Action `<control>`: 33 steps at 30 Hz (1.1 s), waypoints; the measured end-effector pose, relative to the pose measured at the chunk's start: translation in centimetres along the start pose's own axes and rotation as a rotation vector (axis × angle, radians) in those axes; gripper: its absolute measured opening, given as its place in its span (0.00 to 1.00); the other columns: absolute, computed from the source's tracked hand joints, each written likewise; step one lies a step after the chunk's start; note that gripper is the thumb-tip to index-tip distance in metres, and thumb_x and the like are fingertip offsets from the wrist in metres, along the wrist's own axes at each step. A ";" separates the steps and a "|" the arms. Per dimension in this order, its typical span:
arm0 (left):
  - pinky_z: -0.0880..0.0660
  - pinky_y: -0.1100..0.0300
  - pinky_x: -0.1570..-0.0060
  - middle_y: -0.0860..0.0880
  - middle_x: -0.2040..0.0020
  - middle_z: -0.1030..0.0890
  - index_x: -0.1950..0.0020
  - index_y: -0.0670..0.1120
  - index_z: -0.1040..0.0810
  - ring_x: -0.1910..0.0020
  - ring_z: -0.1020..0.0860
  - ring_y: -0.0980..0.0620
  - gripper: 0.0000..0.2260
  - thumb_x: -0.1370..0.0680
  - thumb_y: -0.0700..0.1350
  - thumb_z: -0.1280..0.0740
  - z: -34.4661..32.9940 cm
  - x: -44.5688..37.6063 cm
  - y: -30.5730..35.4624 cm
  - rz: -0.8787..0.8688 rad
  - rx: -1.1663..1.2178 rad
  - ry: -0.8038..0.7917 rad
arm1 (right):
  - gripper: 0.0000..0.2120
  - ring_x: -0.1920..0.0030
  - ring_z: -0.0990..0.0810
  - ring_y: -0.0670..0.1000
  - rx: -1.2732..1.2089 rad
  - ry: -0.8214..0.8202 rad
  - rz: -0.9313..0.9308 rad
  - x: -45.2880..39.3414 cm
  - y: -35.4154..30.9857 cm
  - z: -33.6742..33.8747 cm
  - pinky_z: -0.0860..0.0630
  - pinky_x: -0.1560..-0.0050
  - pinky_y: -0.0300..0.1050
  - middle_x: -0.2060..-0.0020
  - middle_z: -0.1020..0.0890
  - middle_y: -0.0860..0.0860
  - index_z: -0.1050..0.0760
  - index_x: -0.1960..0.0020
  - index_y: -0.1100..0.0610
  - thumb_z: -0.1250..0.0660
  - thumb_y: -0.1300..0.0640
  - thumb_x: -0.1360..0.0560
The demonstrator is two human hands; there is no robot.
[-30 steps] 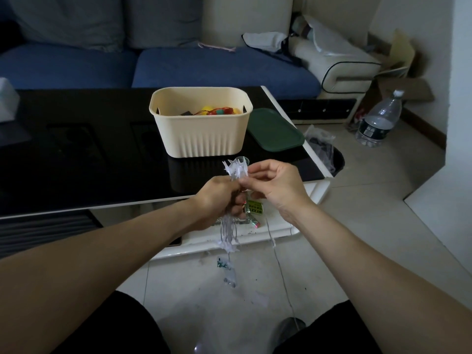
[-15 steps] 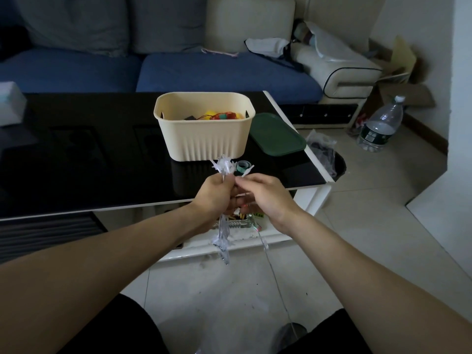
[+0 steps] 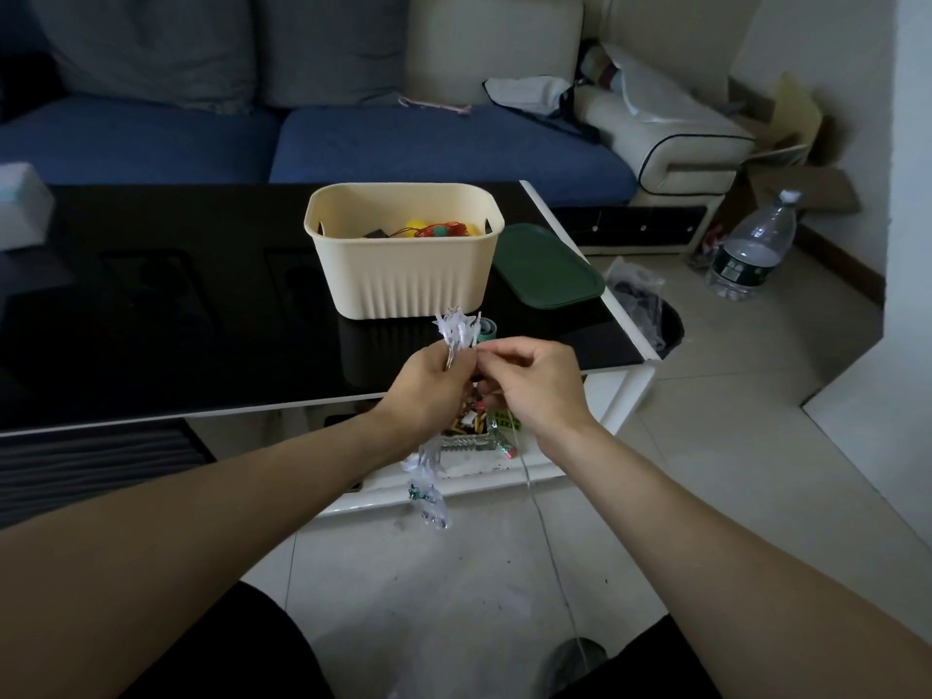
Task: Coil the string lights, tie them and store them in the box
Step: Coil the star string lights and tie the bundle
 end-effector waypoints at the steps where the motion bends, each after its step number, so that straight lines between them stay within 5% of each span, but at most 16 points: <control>1: 0.37 0.61 0.76 0.50 0.73 0.31 0.61 0.43 0.30 0.76 0.35 0.53 0.14 0.16 0.45 0.42 0.2 0.0 -0.2 0.004 0.002 0.022 | 0.07 0.65 0.16 0.46 0.018 -0.025 0.002 0.0 0.0 -0.3 0.19 0.61 0.43 0.63 0.14 0.50 0.15 0.52 0.52 0.30 0.62 0.22; 4: 0.36 0.58 0.73 0.47 0.71 0.31 0.59 0.41 0.31 0.75 0.34 0.51 0.13 0.17 0.45 0.40 1.1 -0.3 -0.8 0.030 0.030 0.097 | 0.10 0.57 0.16 0.43 0.078 -0.138 0.003 0.0 -0.4 -1.3 0.20 0.55 0.39 0.54 0.14 0.47 0.16 0.43 0.52 0.32 0.59 0.20; 7: 0.35 0.57 0.72 0.47 0.73 0.31 0.61 0.40 0.30 0.76 0.33 0.51 0.13 0.17 0.43 0.39 2.1 -0.5 -1.2 0.054 0.054 0.171 | 0.18 0.61 0.19 0.38 0.169 -0.311 0.003 0.8 -0.7 -2.4 0.24 0.58 0.32 0.57 0.18 0.42 0.23 0.34 0.45 0.32 0.60 0.21; 12: 0.36 0.61 0.75 0.48 0.72 0.31 0.59 0.42 0.27 0.78 0.35 0.54 0.10 0.18 0.40 0.40 1.6 -0.6 -0.8 0.083 0.207 0.155 | 0.35 0.56 0.20 0.48 0.264 -0.278 -0.002 0.2 0.6 -2.0 0.19 0.50 0.47 0.50 0.26 0.50 0.32 0.27 0.51 0.21 0.57 0.30; 15: 0.37 0.62 0.76 0.50 0.72 0.33 0.59 0.44 0.29 0.76 0.36 0.55 0.11 0.17 0.39 0.43 2.0 -0.6 0.4 0.061 0.274 0.185 | 0.28 0.61 0.22 0.45 0.318 -0.252 0.018 -0.4 0.8 -1.2 0.22 0.55 0.42 0.53 0.24 0.48 0.26 0.35 0.55 0.19 0.57 0.32; 21: 0.36 0.59 0.71 0.50 0.70 0.33 0.58 0.46 0.32 0.73 0.34 0.54 0.11 0.17 0.39 0.45 4.3 -0.5 2.1 0.029 0.395 0.258 | 0.12 0.58 0.20 0.47 0.619 -0.573 -0.197 0.7 5.6 -1.8 0.19 0.53 0.47 0.55 0.19 0.50 0.23 0.45 0.51 0.27 0.49 0.25; 26: 0.37 0.59 0.73 0.50 0.70 0.34 0.60 0.46 0.33 0.74 0.35 0.54 0.12 0.17 0.39 0.46 6.2 -0.6 1.8 0.032 0.461 0.396 | 0.29 0.57 0.14 0.56 0.496 -0.707 -0.377 2.1 6.8 -2.7 0.17 0.57 0.49 0.54 0.15 0.60 0.36 0.31 0.52 0.25 0.54 0.25; 30: 0.35 0.58 0.72 0.50 0.70 0.33 0.59 0.46 0.32 0.74 0.35 0.53 0.12 0.16 0.41 0.46 7.8 -0.3 2.2 -0.001 0.460 0.479 | 0.11 0.48 0.14 0.57 0.729 -0.897 -0.393 3.7 7.8 -2.8 0.19 0.48 0.48 0.53 0.14 0.55 0.22 0.43 0.61 0.30 0.56 0.21; 33: 0.33 0.57 0.70 0.50 0.69 0.33 0.59 0.47 0.32 0.73 0.34 0.53 0.12 0.16 0.42 0.47 8.8 0.1 2.5 -0.041 0.372 0.531 | 0.06 0.54 0.14 0.52 0.756 -0.867 -0.458 3.4 8.1 -2.0 0.18 0.51 0.46 0.54 0.13 0.54 0.22 0.50 0.58 0.30 0.54 0.21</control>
Point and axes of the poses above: each hand's wrist, its own x-axis away from the middle knuckle, its own z-axis out of the back of the hand, y = z × x, the point moved 9 cm from there along -x, towards the middle knuckle
